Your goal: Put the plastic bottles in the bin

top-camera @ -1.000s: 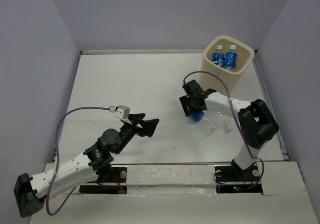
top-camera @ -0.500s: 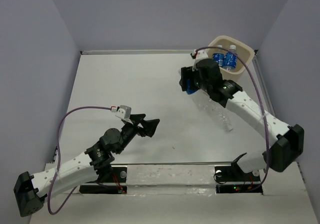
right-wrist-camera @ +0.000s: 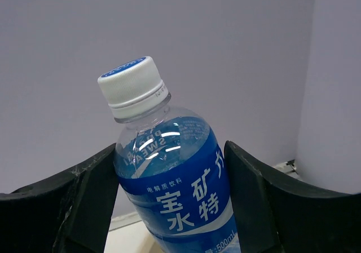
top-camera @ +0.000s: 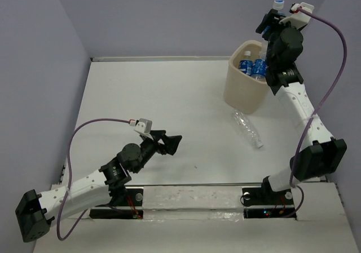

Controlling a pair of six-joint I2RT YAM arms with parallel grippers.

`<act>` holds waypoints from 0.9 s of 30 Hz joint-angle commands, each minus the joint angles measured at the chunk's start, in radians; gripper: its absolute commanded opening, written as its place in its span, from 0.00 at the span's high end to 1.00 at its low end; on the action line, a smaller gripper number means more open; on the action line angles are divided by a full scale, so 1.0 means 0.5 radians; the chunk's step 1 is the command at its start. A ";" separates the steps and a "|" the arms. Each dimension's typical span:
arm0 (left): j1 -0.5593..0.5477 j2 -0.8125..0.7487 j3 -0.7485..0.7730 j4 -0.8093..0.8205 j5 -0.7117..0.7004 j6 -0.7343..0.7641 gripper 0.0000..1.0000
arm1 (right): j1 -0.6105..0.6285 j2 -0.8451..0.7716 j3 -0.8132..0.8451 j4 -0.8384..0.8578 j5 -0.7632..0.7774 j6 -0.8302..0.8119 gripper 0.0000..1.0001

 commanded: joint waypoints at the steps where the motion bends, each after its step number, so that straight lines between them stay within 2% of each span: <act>1: -0.005 0.044 0.020 0.138 -0.040 -0.037 0.01 | -0.132 0.198 0.186 0.177 -0.122 0.077 0.59; 5: -0.002 0.142 0.041 0.138 -0.037 -0.065 0.01 | -0.150 0.343 0.186 0.174 -0.212 0.049 0.59; 12: -0.005 0.225 0.044 0.163 -0.065 -0.142 0.01 | -0.151 0.267 -0.246 0.220 -0.408 0.343 0.58; 13: -0.002 0.243 0.053 0.157 -0.077 -0.184 0.01 | -0.151 0.255 -0.271 0.223 -0.405 0.347 0.55; 15: -0.005 0.326 0.099 0.139 -0.074 -0.240 0.01 | -0.151 0.236 -0.299 0.165 -0.378 0.365 0.50; 16: -0.002 0.363 0.124 0.120 -0.068 -0.301 0.01 | -0.151 0.230 -0.317 0.137 -0.350 0.368 0.43; 19: -0.005 0.620 0.210 0.111 0.002 -0.485 0.01 | -0.151 0.190 -0.354 0.030 -0.331 0.390 0.33; 24: -0.005 0.967 0.425 0.117 0.244 -0.623 0.01 | -0.151 0.144 -0.339 -0.274 -0.313 0.491 0.33; 27: -0.035 1.160 0.523 0.163 0.260 -0.669 0.01 | -0.151 0.141 -0.314 -0.494 -0.353 0.589 0.33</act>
